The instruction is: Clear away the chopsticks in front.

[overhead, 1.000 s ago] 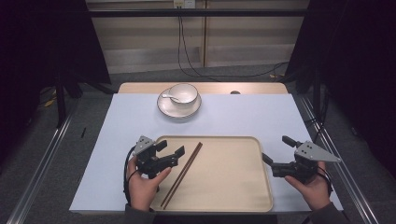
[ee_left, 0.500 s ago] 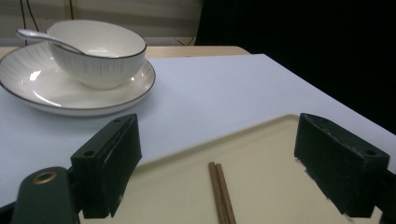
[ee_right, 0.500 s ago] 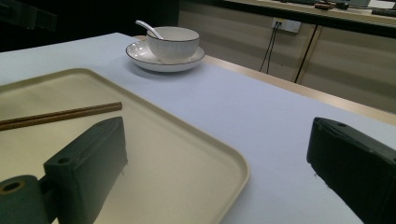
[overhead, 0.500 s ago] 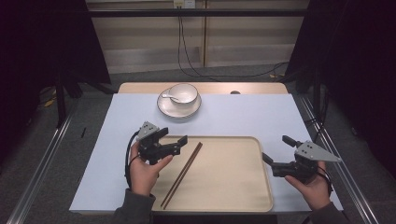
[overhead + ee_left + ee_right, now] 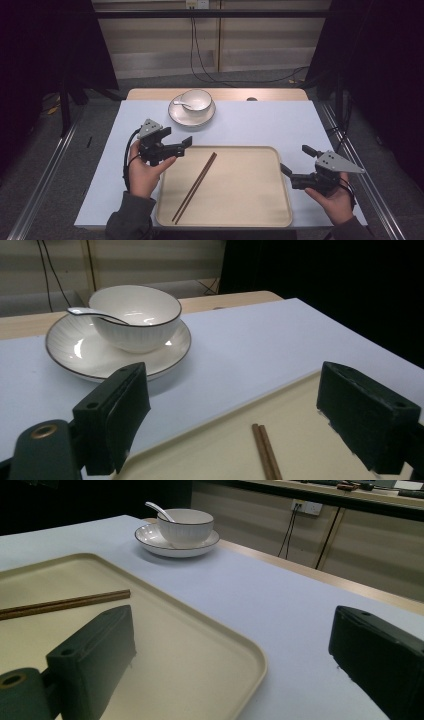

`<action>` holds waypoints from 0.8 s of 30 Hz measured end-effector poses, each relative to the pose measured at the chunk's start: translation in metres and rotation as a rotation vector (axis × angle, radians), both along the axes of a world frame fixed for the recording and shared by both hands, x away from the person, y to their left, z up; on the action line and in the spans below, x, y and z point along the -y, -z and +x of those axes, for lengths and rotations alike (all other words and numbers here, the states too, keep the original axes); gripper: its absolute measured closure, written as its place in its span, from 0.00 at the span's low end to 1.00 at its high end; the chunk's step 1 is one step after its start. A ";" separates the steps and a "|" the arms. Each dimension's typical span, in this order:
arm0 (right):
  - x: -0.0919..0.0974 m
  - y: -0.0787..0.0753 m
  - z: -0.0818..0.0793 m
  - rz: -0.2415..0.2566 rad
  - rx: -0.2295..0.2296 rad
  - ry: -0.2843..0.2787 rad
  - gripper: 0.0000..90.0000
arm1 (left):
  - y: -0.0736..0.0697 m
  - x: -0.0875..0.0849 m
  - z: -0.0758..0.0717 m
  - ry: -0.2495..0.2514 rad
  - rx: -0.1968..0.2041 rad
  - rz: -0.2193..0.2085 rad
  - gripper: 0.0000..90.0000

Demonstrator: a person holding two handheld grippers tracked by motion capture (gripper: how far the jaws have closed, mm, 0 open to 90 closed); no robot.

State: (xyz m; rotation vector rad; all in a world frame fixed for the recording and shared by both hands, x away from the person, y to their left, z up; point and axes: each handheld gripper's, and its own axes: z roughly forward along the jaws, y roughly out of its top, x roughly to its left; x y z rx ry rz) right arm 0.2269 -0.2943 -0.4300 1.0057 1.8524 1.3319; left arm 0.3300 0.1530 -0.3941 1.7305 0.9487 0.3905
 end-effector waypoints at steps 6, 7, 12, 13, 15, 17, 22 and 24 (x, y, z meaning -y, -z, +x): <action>0.000 0.000 0.001 -0.001 -0.001 0.001 0.05 | -0.001 -0.014 0.001 -0.011 0.001 0.028 0.14; 0.000 0.000 0.001 -0.001 -0.002 0.000 0.05 | 0.000 -0.015 0.001 -0.017 -0.003 0.025 0.14; 0.000 0.000 0.001 -0.005 -0.004 -0.004 0.05 | 0.002 -0.021 -0.002 -0.006 0.004 0.048 0.14; 0.000 0.000 0.001 -0.004 -0.009 -0.004 0.05 | 0.002 -0.022 -0.002 -0.002 0.004 0.041 0.13; 0.000 0.001 0.001 -0.007 -0.006 0.000 0.05 | 0.003 -0.025 -0.003 0.002 -0.001 0.035 0.13; 0.000 0.001 0.001 -0.007 -0.006 0.001 0.05 | 0.003 -0.028 -0.004 -0.002 0.006 0.039 0.13; -0.001 0.001 0.001 -0.006 -0.005 -0.001 0.05 | 0.001 -0.031 -0.006 -0.005 0.018 0.023 0.13; -0.001 0.001 0.001 -0.007 -0.010 -0.009 0.05 | 0.001 -0.031 -0.007 -0.009 0.021 0.019 0.13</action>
